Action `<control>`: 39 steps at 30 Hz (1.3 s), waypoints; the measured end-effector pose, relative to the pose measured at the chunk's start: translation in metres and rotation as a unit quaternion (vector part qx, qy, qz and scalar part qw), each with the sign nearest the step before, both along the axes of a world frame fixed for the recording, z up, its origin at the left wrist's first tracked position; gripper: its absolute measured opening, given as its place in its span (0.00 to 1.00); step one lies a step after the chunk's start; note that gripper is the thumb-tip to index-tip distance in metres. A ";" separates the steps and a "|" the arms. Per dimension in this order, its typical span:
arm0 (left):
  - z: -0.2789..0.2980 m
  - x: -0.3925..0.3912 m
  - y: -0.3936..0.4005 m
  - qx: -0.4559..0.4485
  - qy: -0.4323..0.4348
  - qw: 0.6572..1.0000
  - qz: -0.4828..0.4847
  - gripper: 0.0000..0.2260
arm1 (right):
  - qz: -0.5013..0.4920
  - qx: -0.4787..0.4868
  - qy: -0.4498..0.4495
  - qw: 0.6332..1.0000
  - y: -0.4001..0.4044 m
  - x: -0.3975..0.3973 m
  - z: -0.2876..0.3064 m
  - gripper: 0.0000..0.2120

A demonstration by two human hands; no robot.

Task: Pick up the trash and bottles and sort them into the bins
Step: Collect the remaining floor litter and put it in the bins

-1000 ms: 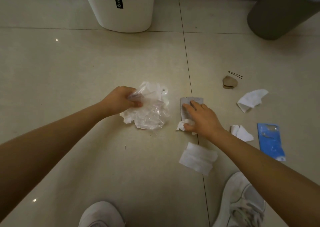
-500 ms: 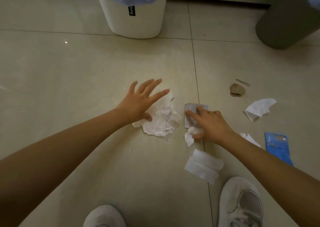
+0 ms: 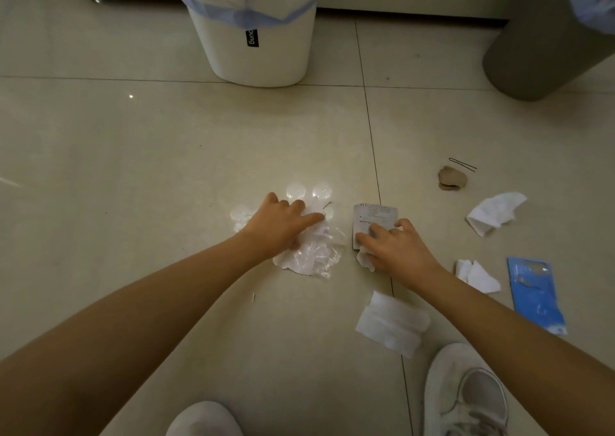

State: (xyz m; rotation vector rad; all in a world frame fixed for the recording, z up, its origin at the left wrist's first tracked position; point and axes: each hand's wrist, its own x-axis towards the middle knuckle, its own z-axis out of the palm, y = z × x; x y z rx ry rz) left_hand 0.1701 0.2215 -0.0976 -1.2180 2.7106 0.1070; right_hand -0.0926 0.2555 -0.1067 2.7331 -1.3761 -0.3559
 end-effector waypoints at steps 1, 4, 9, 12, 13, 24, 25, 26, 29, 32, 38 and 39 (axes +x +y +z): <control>-0.001 0.002 0.002 -0.011 0.024 1.000 -0.007 0.29 | 0.007 -0.010 0.002 1.000 0.000 0.001 -0.001 0.19; 0.002 0.003 0.005 -0.028 0.027 0.998 -0.039 0.31 | 0.034 -0.058 -0.003 0.998 -0.002 0.003 -0.002 0.15; 0.009 0.016 0.006 -0.062 0.051 0.995 -0.061 0.38 | 0.051 -0.145 -0.012 0.988 -0.018 0.001 0.005 0.16; 0.027 0.024 -0.001 -0.128 0.083 0.986 -0.071 0.35 | 0.103 -0.197 -0.048 0.974 -0.035 0.000 0.020 0.15; 0.036 0.025 -0.004 -0.148 0.084 0.983 -0.074 0.37 | 0.122 -0.210 -0.057 0.968 -0.041 0.001 0.026 0.15; 0.125 0.052 -0.063 -0.291 0.159 0.944 -0.005 0.26 | 0.191 -0.289 -0.207 0.915 -0.123 0.041 0.139 0.12; 0.135 0.054 -0.071 -0.304 0.162 0.939 -0.003 0.24 | 0.195 -0.297 -0.214 0.910 -0.132 0.046 0.149 0.11; 0.146 0.057 -0.080 -0.316 0.163 0.935 -0.001 0.23 | 0.200 -0.306 -0.221 0.904 -0.142 0.052 0.160 0.10; 0.180 0.066 -0.109 -0.349 0.164 0.922 0.017 0.22 | 0.215 -0.344 -0.247 0.880 -0.171 0.069 0.193 0.08; 0.215 0.075 -0.136 -0.373 0.161 0.913 0.032 0.23 | 0.219 -0.376 -0.276 0.857 -0.198 0.085 0.223 0.08; 0.259 0.094 -0.197 -0.402 0.110 0.909 0.013 0.25 | 0.195 -0.421 -0.306 0.831 -0.256 0.118 0.256 0.08; 0.262 0.096 -0.207 -0.406 0.099 0.908 0.007 0.25 | 0.193 -0.423 -0.309 0.829 -0.264 0.123 0.258 0.08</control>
